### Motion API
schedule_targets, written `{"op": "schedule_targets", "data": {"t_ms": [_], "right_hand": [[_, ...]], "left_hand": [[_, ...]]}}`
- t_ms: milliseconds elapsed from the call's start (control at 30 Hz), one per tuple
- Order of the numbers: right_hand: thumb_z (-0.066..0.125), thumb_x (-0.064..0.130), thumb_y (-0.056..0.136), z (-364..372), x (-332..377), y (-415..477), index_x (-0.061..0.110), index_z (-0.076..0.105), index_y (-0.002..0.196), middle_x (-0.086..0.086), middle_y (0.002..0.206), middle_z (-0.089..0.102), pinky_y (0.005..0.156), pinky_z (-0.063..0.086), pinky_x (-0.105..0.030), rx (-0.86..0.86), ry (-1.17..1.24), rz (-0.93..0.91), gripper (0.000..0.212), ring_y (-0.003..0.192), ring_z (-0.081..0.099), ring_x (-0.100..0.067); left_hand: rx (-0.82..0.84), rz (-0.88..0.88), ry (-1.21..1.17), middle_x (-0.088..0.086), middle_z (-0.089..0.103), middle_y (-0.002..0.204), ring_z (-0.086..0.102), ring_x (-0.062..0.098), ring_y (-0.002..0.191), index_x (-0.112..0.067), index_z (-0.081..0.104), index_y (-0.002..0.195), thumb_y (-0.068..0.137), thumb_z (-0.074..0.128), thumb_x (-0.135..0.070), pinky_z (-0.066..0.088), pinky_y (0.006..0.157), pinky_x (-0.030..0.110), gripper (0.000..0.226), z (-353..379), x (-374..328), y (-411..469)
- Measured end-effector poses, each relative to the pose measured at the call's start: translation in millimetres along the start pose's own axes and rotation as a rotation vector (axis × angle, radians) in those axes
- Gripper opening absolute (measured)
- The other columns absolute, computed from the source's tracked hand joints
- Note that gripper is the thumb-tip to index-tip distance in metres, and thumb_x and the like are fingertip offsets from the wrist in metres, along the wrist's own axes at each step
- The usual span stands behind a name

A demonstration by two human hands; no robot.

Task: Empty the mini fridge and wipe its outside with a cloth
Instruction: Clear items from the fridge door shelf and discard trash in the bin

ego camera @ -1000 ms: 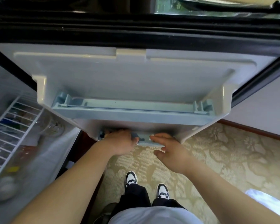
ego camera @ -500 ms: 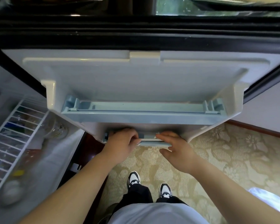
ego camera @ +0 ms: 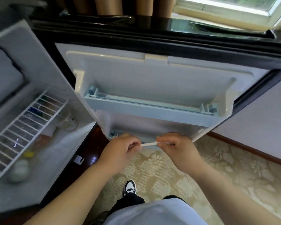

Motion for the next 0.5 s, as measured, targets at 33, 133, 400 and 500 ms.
{"op": "schedule_targets", "data": {"t_ms": [33,133,400,500], "right_hand": [[0.074,0.017,0.09,-1,3,-1,0.028,0.079,0.102,0.021,0.104,0.068,0.086,0.043,-0.005,0.024,0.018,-0.017,0.016,0.099,0.061,0.01],[0.077,0.019,0.088,2,8,-9,0.035,0.078,0.095,0.022,0.102,0.069,0.087,0.043,-0.006,0.139,0.012,-0.092,0.018,0.1,0.061,0.009],[0.077,0.023,0.088,67,22,-59,0.037,0.078,0.099,0.03,0.097,0.066,0.078,0.039,-0.003,0.541,-0.116,-0.322,0.018,0.095,0.058,0.014],[0.077,0.021,0.088,109,35,-92,0.031,0.079,0.1,0.023,0.097,0.068,0.077,0.04,-0.004,0.68,-0.116,-0.385,0.016,0.092,0.06,0.012]], "left_hand": [[-0.025,-0.033,-0.016,-0.012,0.065,0.092,0.062,0.005,0.086,-0.025,0.074,0.1,0.093,0.07,-0.026,0.052,0.079,0.027,0.008,0,-3,-11],[-0.136,-0.127,-0.071,-0.014,0.064,0.092,0.062,0.0,0.088,-0.027,0.075,0.1,0.092,0.072,-0.023,0.048,0.077,0.014,0.01,1,-11,-53],[-0.392,-0.47,-0.064,-0.017,0.063,0.09,0.06,-0.002,0.092,-0.03,0.075,0.099,0.092,0.071,-0.025,0.047,0.081,0.014,0.01,30,-17,-202],[-0.458,-0.616,-0.055,-0.02,0.064,0.094,0.058,-0.002,0.094,-0.036,0.074,0.101,0.094,0.068,-0.028,0.05,0.086,0.023,0.012,35,-18,-270]]}}
Point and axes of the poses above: each hand's wrist, its own y-axis towards the middle knuckle, its own z-axis out of the palm, x = y × z, the point moved 3 cm from there along y, towards the middle knuckle
